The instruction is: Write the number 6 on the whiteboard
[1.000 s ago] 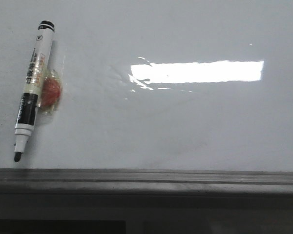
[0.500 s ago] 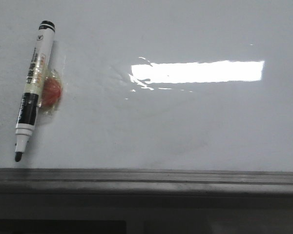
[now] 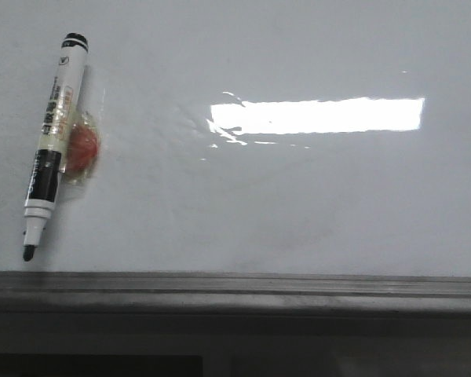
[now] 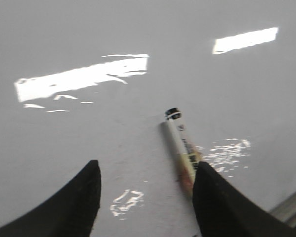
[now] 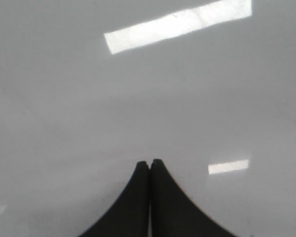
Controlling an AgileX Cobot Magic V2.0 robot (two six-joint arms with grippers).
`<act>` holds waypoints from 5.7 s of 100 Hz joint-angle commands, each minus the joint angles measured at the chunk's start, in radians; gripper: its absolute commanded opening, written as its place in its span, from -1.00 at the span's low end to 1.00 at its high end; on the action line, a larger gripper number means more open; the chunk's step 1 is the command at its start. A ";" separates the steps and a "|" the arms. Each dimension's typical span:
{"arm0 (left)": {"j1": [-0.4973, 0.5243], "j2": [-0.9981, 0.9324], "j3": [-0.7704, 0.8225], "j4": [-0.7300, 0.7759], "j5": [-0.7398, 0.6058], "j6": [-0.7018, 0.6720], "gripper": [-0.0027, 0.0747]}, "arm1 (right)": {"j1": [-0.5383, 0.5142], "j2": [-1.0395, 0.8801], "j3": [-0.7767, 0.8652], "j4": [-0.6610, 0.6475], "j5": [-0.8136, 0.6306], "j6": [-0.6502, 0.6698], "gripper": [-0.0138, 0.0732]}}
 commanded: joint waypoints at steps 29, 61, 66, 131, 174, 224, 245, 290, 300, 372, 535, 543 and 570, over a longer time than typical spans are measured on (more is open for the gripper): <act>-0.093 0.186 -0.039 -0.179 -0.115 -0.003 0.14 | -0.002 0.021 -0.035 0.007 -0.068 -0.005 -0.85; -0.128 0.339 -0.041 -0.300 -0.157 -0.003 0.32 | -0.002 0.021 -0.035 0.014 -0.068 -0.005 -0.85; -0.148 0.352 -0.041 -0.300 -0.165 -0.003 0.32 | -0.002 0.021 -0.035 0.014 -0.068 -0.005 -0.85; -0.289 0.644 -0.054 -0.345 -0.417 -0.005 0.32 | -0.002 0.021 -0.035 0.032 -0.068 -0.005 -0.85; -0.301 0.792 -0.061 -0.435 -0.472 -0.005 0.15 | -0.002 0.021 -0.035 0.081 -0.072 -0.005 -0.85; -0.301 0.843 -0.061 -0.505 -0.468 -0.005 -0.98 | -0.002 0.021 -0.038 0.128 -0.068 -0.005 -0.85; -0.320 0.836 -0.061 -0.472 -0.446 -0.005 -0.98 | 0.077 0.021 -0.125 0.071 0.090 -0.041 -0.85; -0.373 0.729 -0.127 -0.201 -0.347 0.003 -0.98 | 0.510 0.072 -0.216 0.067 0.198 -0.272 -0.85; -0.373 0.732 -0.176 -0.076 -0.212 0.003 -0.98 | 0.606 0.099 -0.235 0.067 0.198 -0.281 -0.82; -0.512 0.732 -0.243 0.286 -0.173 0.003 -0.98 | 1.027 0.638 -0.531 0.116 -0.029 -0.356 0.23; -0.121 0.220 -0.280 0.164 0.089 -0.111 -0.14 | 0.828 0.769 -0.743 0.361 0.067 -0.354 -0.82; -0.090 0.220 -0.280 0.153 0.081 -0.111 -0.14 | 0.788 0.789 -0.791 0.355 0.088 -0.354 -0.82; -0.075 0.220 -0.280 0.151 0.079 -0.111 -0.14 | 0.722 0.885 -0.882 0.348 0.098 -0.356 -0.82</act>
